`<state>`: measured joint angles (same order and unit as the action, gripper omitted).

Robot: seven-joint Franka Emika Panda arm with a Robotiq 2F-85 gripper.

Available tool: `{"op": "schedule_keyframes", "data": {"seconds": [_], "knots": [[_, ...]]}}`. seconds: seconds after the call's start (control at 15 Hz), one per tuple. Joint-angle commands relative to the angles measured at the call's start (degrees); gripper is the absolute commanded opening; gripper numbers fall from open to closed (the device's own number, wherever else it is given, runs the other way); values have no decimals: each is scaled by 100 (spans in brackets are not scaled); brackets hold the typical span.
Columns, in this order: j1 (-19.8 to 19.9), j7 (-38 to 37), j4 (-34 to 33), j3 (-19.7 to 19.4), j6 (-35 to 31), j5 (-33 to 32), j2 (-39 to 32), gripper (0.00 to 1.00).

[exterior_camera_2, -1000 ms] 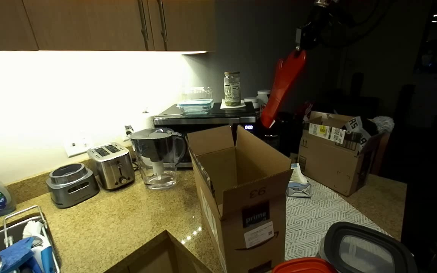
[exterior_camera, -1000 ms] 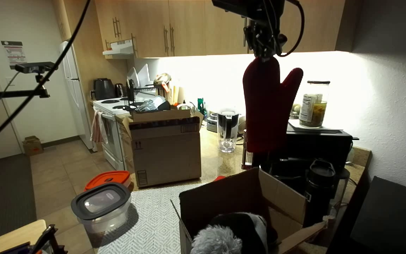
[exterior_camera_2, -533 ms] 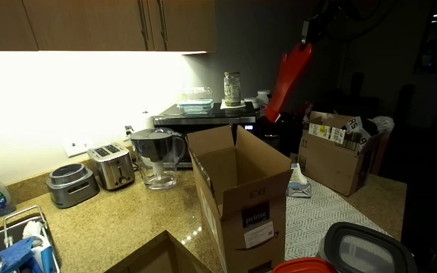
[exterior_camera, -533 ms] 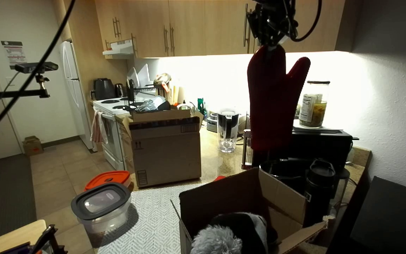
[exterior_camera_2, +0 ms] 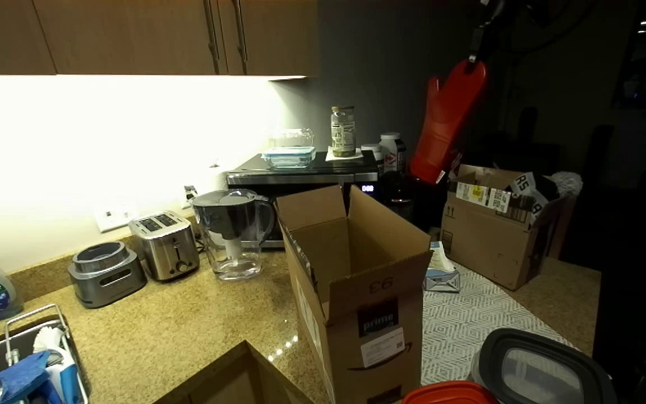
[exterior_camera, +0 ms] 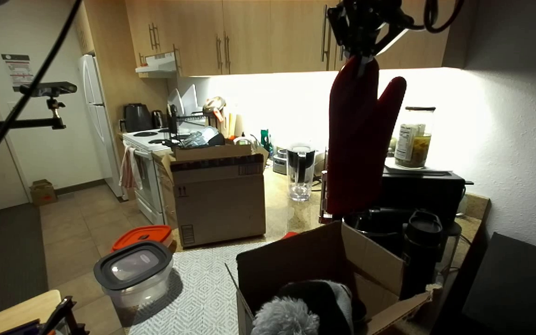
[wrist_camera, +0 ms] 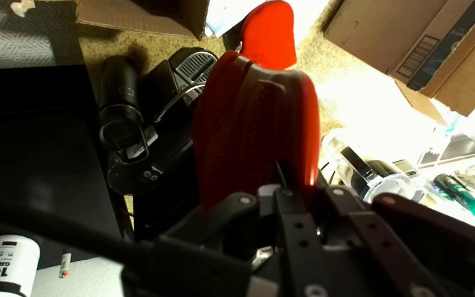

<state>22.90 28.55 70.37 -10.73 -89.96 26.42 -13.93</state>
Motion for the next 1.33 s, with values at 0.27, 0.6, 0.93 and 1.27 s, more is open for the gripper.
{"op": "schedule_keyframes", "data": {"seconds": [0.27, 0.6, 0.93, 1.27], "knots": [[379, 1348, -551, -62, 692, 41, -191, 2], [585, 1699, -957, -77, 1055, 68, -391, 2], [676, 1857, -1372, -57, 1430, -37, -627, 2], [654, 2241, -1395, -57, 1651, -155, -601, 2]]}}
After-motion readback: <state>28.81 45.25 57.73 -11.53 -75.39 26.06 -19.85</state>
